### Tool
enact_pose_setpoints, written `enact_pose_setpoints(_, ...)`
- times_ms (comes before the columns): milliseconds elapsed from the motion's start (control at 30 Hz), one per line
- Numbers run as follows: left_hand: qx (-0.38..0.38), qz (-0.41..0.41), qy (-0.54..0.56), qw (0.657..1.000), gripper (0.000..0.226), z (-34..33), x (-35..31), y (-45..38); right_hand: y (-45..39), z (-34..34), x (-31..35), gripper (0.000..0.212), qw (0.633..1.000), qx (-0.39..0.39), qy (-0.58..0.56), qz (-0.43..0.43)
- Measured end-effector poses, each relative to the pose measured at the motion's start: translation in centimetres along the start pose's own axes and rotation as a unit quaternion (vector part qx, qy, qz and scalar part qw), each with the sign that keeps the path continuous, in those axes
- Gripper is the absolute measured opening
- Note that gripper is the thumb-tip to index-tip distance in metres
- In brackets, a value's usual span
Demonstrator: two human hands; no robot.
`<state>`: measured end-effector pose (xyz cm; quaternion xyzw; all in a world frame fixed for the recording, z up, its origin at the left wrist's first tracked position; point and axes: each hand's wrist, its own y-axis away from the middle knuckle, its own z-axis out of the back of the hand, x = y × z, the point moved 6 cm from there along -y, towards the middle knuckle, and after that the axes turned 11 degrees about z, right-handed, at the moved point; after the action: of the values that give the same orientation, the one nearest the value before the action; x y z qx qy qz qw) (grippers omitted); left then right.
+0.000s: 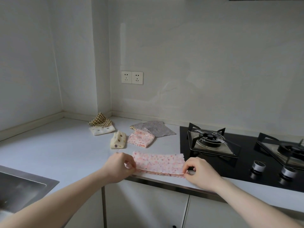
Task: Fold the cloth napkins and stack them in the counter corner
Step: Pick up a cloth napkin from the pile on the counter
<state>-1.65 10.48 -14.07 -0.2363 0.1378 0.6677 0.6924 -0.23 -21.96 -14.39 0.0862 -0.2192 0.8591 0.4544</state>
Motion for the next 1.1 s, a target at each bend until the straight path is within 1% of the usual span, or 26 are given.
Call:
enact_pose_setpoints(67, 0.006, 0.004, -0.019, 1.0, 0.013, 0.1, -0.1, 0.3, 0.2, -0.1, 0.1, 0.007, 1.0, -0.003, -0.016, 0.007)
enact_pose_setpoints(100, -0.004, 0.009, -0.022, 1.0, 0.017, 0.4, -0.2, 0.3, 0.2, -0.1, 0.1, 0.005, 1.0, -0.005, -0.029, 0.008)
enact_pose_setpoints(167, -0.044, 0.024, -0.012, 0.999, 0.023, 1.2, -0.4, 0.0, -0.2, 0.2, 0.2, 0.004, 0.998, -0.024, -0.057, 0.001)
enact_pose_setpoints(233, -0.074, 0.035, 0.012, 0.997, 0.03, 1.7, -0.7, -0.7, -0.8, 0.7, -0.2, 0.006, 0.994, -0.067, -0.081, -0.022)
enact_pose_setpoints(267, -0.074, 0.036, 0.022, 0.996, 0.032, 1.6, -0.9, -1.0, -1.2, 0.9, -0.5, 0.008, 0.992, -0.09, -0.086, -0.036)
enact_pose_setpoints(333, -0.05, 0.029, 0.022, 0.998, 0.035, 0.6, -1.3, -1.8, -1.9, 0.8, -1.0, 0.01, 0.988, -0.11, -0.083, -0.07)
enact_pose_setpoints(367, -0.03, 0.024, 0.012, 0.999, 0.04, -0.3, -1.5, -2.3, -2.3, 0.5, -1.3, 0.015, 0.987, -0.108, -0.082, -0.092)
enact_pose_setpoints(433, 0.008, 0.022, -0.024, 0.999, 0.053, -2.1, -2.1, -3.0, -3.1, -0.4, -1.9, 0.037, 0.983, -0.092, -0.082, -0.139)
enact_pose_setpoints(500, 0.025, 0.023, -0.06, 0.998, 0.061, -3.6, -2.7, -3.7, -3.9, -1.2, -2.5, 0.058, 0.979, -0.07, -0.071, -0.177)
enact_pose_setpoints(567, 0.046, 0.027, -0.093, 0.994, 0.067, -4.8, -2.7, -4.3, -4.5, -2.0, -3.0, 0.066, 0.977, -0.041, -0.04, -0.204)
enact_pose_setpoints(667, 0.097, 0.032, -0.136, 0.986, 0.074, -6.2, -2.2, -5.1, -5.0, -2.5, -2.9, 0.06, 0.975, -0.003, 0.015, -0.223)
enact_pose_setpoints(733, 0.1, 0.039, -0.125, 0.986, 0.074, -6.2, -1.7, -5.8, -5.2, -2.6, -3.0, 0.053, 0.974, -0.001, 0.02, -0.226)
enact_pose_setpoints(833, 0.052, 0.054, -0.083, 0.994, 0.065, -5.0, -0.1, -6.9, -5.4, -2.5, -3.3, 0.041, 0.972, 0.004, 0.01, -0.234)
enact_pose_setpoints(933, 0.009, 0.051, -0.044, 0.998, 0.057, -3.9, 1.2, -7.0, -5.5, -2.4, -3.6, 0.025, 0.971, -0.014, -0.013, -0.238)
enact_pose_setpoints(1000, -0.018, 0.049, -0.018, 0.998, 0.043, -3.7, 1.2, -6.8, -5.4, -2.3, -3.7, 0.016, 0.969, -0.039, -0.048, -0.24)
enact_pose_setpoints(1033, -0.027, 0.05, -0.008, 0.998, 0.037, -3.6, 1.2, -6.8, -5.4, -2.3, -3.9, 0.014, 0.966, -0.052, -0.074, -0.242)
enact_pose_setpoints(1100, -0.032, 0.061, 0.01, 0.998, 0.035, -3.5, 1.2, -6.7, -5.4, -2.0, -4.0, 0.015, 0.957, -0.077, -0.13, -0.246)
